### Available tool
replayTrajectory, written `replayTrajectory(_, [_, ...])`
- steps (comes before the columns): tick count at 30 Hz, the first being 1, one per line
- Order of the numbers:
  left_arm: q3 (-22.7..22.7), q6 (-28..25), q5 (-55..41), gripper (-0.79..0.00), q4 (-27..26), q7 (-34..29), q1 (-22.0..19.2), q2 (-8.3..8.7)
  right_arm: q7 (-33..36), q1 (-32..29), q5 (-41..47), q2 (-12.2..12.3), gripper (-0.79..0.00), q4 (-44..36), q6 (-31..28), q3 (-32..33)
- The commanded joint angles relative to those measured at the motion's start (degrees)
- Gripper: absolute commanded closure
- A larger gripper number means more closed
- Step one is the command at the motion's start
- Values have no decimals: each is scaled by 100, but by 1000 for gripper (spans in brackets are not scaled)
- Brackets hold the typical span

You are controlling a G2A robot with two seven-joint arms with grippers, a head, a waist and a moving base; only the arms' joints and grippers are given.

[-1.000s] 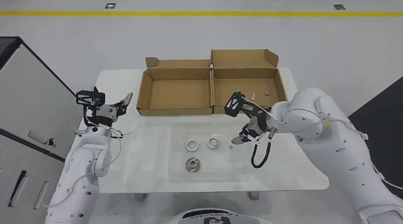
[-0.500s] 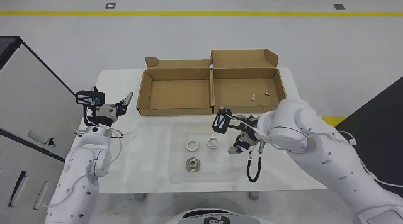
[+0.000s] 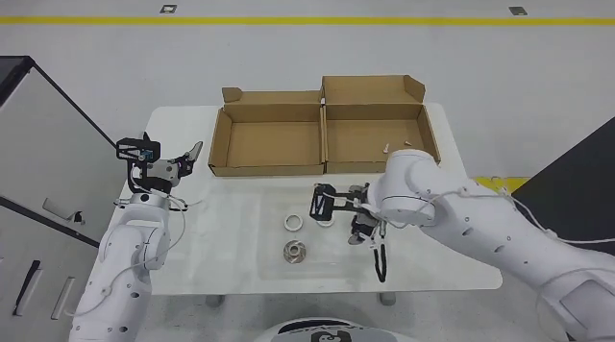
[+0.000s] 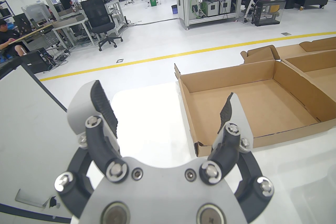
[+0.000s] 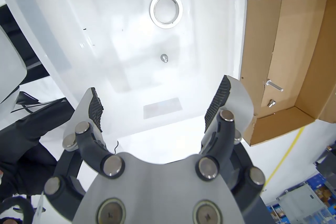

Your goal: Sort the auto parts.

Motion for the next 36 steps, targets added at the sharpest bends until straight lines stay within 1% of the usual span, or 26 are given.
replayTrajectory(1, [0, 0, 0, -785, 0, 0, 0, 0, 0, 84, 76, -23, -785, 89, 0, -103])
replayTrajectory(7, [0, 0, 0, -785, 0, 0, 0, 0, -3, 242, 234, -128, -785, 425, -3, -389])
replayTrajectory(8, [0, 0, 0, -785, 0, 0, 0, 0, -5, 258, 245, -147, -776, 471, -5, -427])
replayTrajectory(9, [0, 0, 0, -785, 0, 0, 0, 0, -7, 273, 239, -166, -754, 509, -6, -469])
replayTrajectory(11, [0, 0, 0, -785, 0, 0, 0, 0, -28, 294, 276, -203, -686, 579, -28, -534])
replayTrajectory(12, [0, 0, 0, -785, 0, 0, 0, 0, -34, 307, 280, -219, -668, 619, -33, -558])
replayTrajectory(16, [0, 0, 0, -785, 0, 0, 0, 0, -70, 339, 267, -287, -536, 803, -70, -658])
replayTrajectory(24, [0, 0, 0, -785, 0, 0, 0, 0, -127, 404, 204, -426, -483, 1166, -123, -859])
replayTrajectory(25, [0, 0, 0, -785, 0, 0, 0, 0, -132, 407, 200, -438, -468, 1194, -123, -875])
replayTrajectory(27, [0, 0, 0, -785, 0, 0, 0, 0, -142, 420, 167, -472, -465, 1281, -125, -918])
replayTrajectory(33, [0, 0, 0, -785, 0, 0, 0, 0, -196, 444, 129, -563, -391, 1505, -122, -1003])
replayTrajectory(36, [0, 0, 0, -785, 0, 0, 0, 0, -206, 454, 112, -601, -382, 1588, -125, -1036])
